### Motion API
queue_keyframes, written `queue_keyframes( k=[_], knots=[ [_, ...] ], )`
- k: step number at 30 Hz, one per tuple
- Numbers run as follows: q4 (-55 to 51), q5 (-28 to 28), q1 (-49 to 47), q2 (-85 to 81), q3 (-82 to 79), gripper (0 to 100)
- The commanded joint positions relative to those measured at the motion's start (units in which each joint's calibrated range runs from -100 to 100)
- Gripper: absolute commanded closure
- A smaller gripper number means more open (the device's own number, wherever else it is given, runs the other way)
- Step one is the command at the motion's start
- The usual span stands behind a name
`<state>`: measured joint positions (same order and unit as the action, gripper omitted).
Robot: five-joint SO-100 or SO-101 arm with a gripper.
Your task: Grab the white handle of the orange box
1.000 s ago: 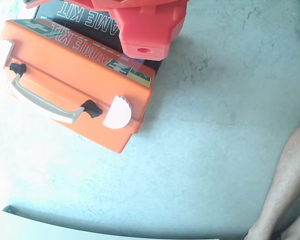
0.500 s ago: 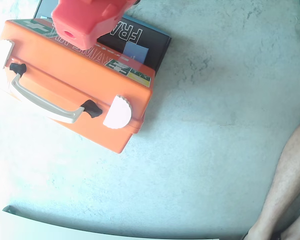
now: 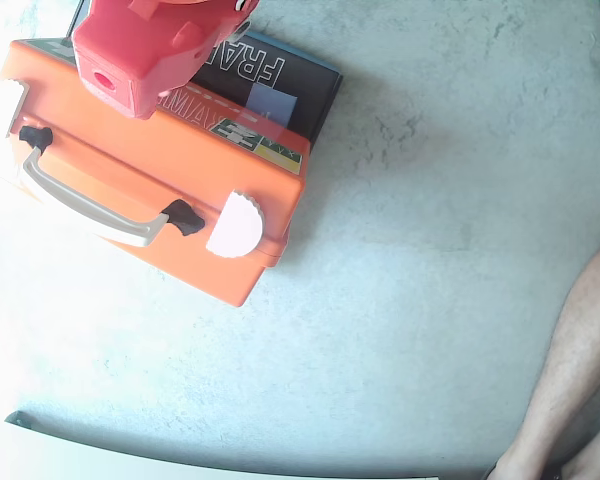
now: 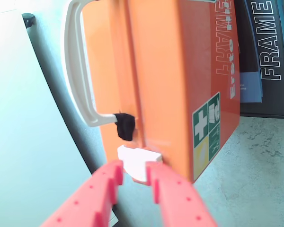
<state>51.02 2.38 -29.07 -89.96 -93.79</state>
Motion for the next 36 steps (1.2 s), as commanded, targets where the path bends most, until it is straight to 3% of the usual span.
queue_keyframes(
  k=[1, 11, 16, 36],
  knots=[
    [-2.03, 0.10, 1.22, 4.39, 3.27, 84],
    [-19.55, 3.97, 1.84, 23.96, 28.61, 79],
    [-26.82, 4.60, 1.37, 27.92, 33.93, 78],
    [-28.94, 4.39, 1.68, 41.08, 45.89, 79]
  ],
)
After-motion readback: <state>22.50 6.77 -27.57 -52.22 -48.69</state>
